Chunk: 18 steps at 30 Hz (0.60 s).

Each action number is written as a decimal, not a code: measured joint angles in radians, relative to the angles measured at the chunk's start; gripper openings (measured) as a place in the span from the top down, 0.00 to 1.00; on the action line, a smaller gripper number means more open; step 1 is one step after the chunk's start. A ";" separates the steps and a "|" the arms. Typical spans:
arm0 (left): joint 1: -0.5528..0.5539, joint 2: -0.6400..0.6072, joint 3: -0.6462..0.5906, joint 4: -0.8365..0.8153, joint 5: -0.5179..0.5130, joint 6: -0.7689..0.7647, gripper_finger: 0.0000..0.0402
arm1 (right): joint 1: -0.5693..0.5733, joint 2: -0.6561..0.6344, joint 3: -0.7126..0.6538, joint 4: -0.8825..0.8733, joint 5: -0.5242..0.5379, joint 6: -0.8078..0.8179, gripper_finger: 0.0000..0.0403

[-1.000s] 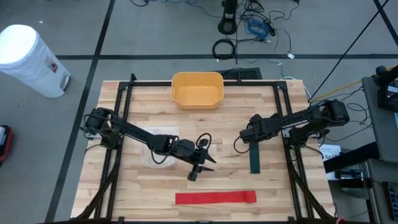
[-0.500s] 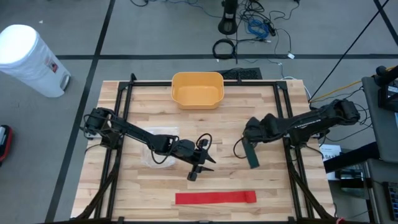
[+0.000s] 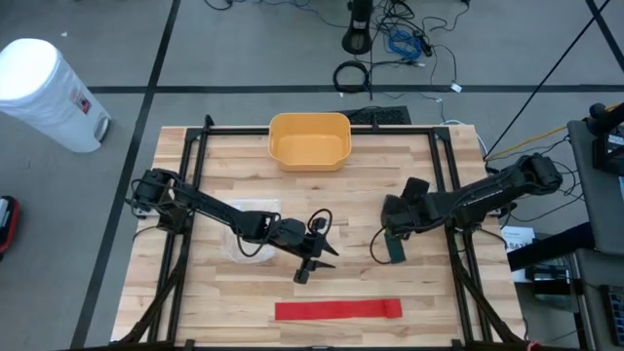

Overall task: Roll bandage
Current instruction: Roll the green bandage

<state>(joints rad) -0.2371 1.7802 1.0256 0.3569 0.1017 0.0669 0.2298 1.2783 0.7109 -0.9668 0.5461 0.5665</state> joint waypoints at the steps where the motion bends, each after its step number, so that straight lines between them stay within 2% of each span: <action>1: 0.000 0.000 0.000 0.000 0.000 0.000 0.57 | 0.003 0.011 0.000 -0.002 0.002 0.031 0.44; 10: -0.015 0.000 0.000 -0.071 0.000 -0.001 0.57 | -0.001 0.117 0.000 -0.030 -0.001 0.435 0.44; 18: -0.017 0.000 0.000 -0.140 0.000 0.000 0.57 | -0.001 0.127 0.000 0.115 -0.022 0.496 0.44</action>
<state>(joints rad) -0.2539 1.7798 1.0256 0.2169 0.1017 0.0666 0.2283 1.4055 0.7109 -0.8517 0.5243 1.0626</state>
